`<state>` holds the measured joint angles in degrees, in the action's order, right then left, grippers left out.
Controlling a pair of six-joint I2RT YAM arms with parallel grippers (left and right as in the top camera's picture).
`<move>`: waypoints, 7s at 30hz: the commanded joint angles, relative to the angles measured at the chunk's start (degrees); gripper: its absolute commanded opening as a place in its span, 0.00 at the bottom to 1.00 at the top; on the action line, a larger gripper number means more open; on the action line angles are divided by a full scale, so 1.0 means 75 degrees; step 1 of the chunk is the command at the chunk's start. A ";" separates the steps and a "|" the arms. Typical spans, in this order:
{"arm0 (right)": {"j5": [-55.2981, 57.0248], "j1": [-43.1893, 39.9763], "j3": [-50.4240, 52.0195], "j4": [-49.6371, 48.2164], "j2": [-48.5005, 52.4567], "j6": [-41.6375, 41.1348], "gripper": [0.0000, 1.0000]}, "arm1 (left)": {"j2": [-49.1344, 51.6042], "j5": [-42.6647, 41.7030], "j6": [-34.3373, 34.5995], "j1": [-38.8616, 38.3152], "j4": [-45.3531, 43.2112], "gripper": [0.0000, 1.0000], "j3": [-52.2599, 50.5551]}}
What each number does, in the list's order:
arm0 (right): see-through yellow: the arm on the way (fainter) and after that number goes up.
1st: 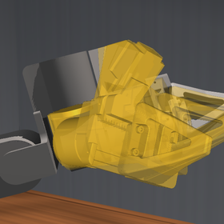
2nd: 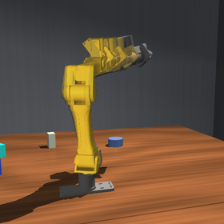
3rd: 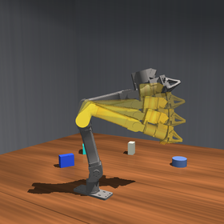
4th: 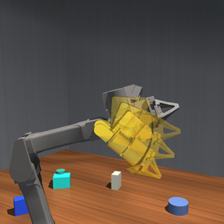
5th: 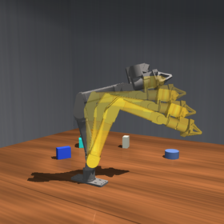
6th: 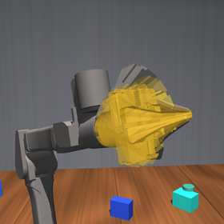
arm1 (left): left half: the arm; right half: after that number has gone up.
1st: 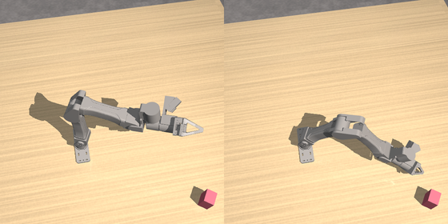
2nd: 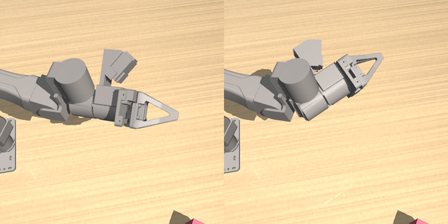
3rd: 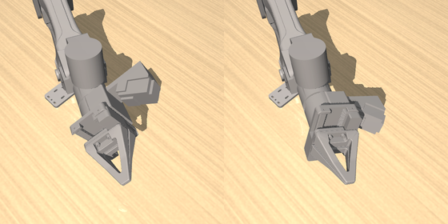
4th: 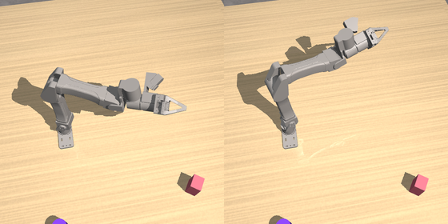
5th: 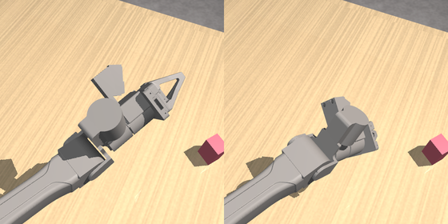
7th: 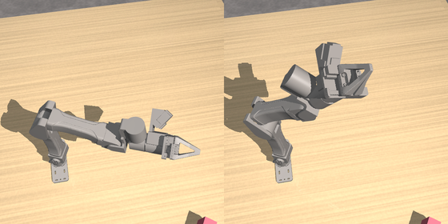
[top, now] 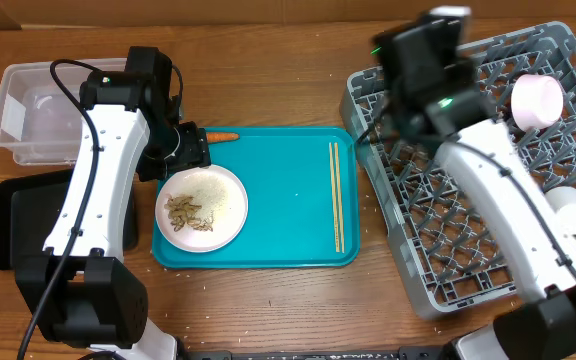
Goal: Sort waste into correct bins and load items into the dishwasher
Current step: 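Carry the white bowl with the right gripper over the rack's top, then lower the white bowl into the rack and open the right gripper, then move the right gripper back to the wooden chopsticks on the tray, then grasp one wooden chopstick with the right gripper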
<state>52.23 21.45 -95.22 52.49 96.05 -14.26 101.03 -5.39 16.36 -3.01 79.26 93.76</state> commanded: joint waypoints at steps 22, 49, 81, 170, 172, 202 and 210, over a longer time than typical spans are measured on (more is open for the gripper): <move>0.1553 -0.2291 0.0195 0.0469 0.2194 -0.0848 0.04 | -0.0187 -0.0058 0.0052 -0.0052 -0.0061 0.74 0.0114; 0.0883 -0.1297 0.0195 0.2640 0.2378 -0.2804 0.04 | -0.0187 -0.0058 0.0047 -0.0052 -0.0114 0.76 0.0114; -0.4112 -0.0341 -0.0070 0.3856 0.0391 -0.0589 0.53 | -0.0187 -0.0055 0.0044 -0.0052 -0.0125 0.78 0.0114; -0.8110 0.1652 0.2684 0.0163 0.1274 -0.0737 0.72 | -0.0187 -0.0061 0.0050 -0.0052 -0.0102 0.79 0.0114; -0.8011 0.1708 0.2809 0.0006 0.1352 -0.0740 0.69 | -0.0187 -0.0061 0.0050 -0.0052 -0.0114 0.79 0.0114; -0.7764 0.2197 0.3048 -0.0522 0.2154 -0.1137 0.68 | -0.0187 -0.0061 0.0050 -0.0052 -0.0187 0.79 0.0114; -0.7300 0.2197 0.3048 -0.0385 0.2157 -0.2017 0.46 | -0.0187 -0.0061 0.0047 -0.0052 -0.0175 0.79 0.0114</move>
<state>-5.08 37.65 -72.64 49.23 111.57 -24.47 101.03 -5.39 16.36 -3.01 78.00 93.76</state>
